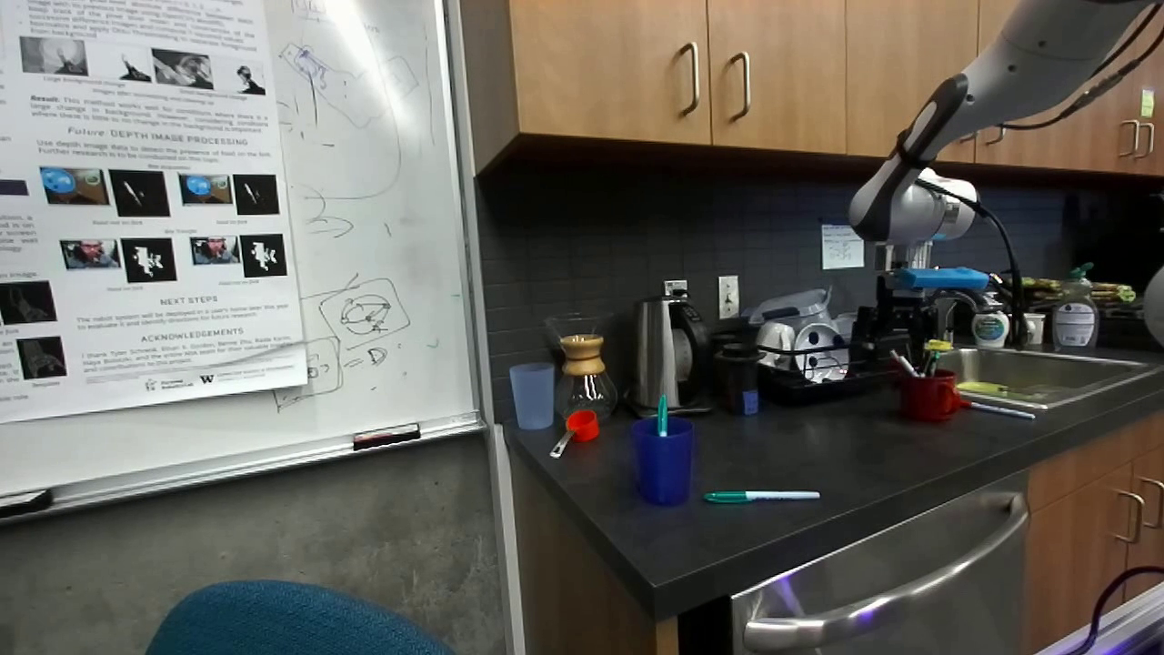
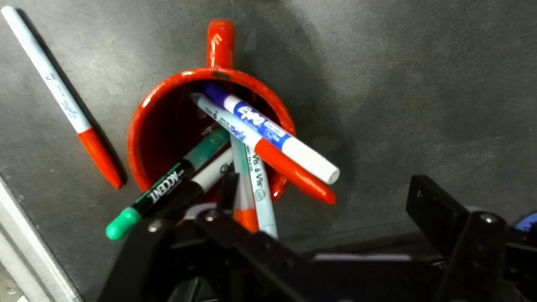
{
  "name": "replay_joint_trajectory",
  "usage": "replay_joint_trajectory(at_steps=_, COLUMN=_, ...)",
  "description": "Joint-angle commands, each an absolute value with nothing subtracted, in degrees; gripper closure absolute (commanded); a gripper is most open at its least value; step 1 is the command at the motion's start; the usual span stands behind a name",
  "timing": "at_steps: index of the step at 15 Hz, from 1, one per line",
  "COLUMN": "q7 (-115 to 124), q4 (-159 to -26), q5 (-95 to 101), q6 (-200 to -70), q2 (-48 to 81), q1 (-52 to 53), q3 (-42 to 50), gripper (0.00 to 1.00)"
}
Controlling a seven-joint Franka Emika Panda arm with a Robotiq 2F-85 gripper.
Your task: Remove the orange pen from the orange cup and put it on the counter
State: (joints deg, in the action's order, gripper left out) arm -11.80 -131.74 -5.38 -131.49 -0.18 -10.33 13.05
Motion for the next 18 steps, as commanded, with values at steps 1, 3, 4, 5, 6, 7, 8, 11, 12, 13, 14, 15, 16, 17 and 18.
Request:
replay_joint_trajectory(at_steps=1, q7=-11.67, q4=-131.68, q5=-5.35, q6=-131.42, q2=-0.20, q1=-10.83, q3=12.54, gripper=0.26)
replay_joint_trajectory(at_steps=3, q7=-11.74, q4=-131.69, q5=-5.41, q6=-131.34, q2=-0.21, q1=-10.81, q3=12.49, gripper=0.39)
replay_joint_trajectory(at_steps=4, q7=-11.77, q4=-131.69, q5=-5.48, q6=-131.33, q2=-0.22, q1=-10.80, q3=12.48, gripper=0.46)
replay_joint_trajectory(at_steps=5, q7=-11.78, q4=-131.70, q5=-5.47, q6=-131.30, q2=-0.26, q1=-10.79, q3=12.46, gripper=0.55)
replay_joint_trajectory(at_steps=6, q7=-11.77, q4=-131.70, q5=-5.47, q6=-131.32, q2=-0.24, q1=-10.78, q3=12.44, gripper=0.62)
replay_joint_trajectory(at_steps=7, q7=-11.74, q4=-131.66, q5=-5.43, q6=-131.28, q2=-0.24, q1=-10.78, q3=12.43, gripper=0.72)
replay_joint_trajectory(at_steps=8, q7=-11.72, q4=-131.62, q5=-5.42, q6=-131.28, q2=-0.21, q1=-10.78, q3=12.43, gripper=0.79)
replay_joint_trajectory(at_steps=11, q7=-11.64, q4=-131.09, q5=-5.51, q6=-131.35, q2=-0.12, q1=-10.78, q3=12.43, gripper=0.94)
replay_joint_trajectory(at_steps=12, q7=-11.56, q4=-131.15, q5=-5.47, q6=-131.34, q2=-0.15, q1=-10.78, q3=12.42, gripper=0.94)
replay_joint_trajectory(at_steps=13, q7=-11.56, q4=-131.06, q5=-5.46, q6=-131.39, q2=-0.17, q1=-10.78, q3=12.42, gripper=0.98)
replay_joint_trajectory(at_steps=14, q7=-11.59, q4=-130.96, q5=-5.53, q6=-131.40, q2=-0.17, q1=-10.77, q3=12.41, gripper=0.97)
replay_joint_trajectory(at_steps=15, q7=-11.54, q4=-130.91, q5=-5.49, q6=-131.35, q2=-0.22, q1=-10.74, q3=12.38, gripper=0.96)
replay_joint_trajectory(at_steps=16, q7=-11.56, q4=-130.87, q5=-5.50, q6=-131.37, q2=-0.26, q1=-10.73, q3=12.36, gripper=1.00)
replay_joint_trajectory(at_steps=17, q7=-11.66, q4=-130.75, q5=-5.55, q6=-131.38, q2=-0.32, q1=-10.71, q3=12.34, gripper=0.99)
replay_joint_trajectory(at_steps=18, q7=-11.66, q4=-130.76, q5=-5.44, q6=-131.42, q2=-0.50, q1=-10.68, q3=12.29, gripper=0.98)
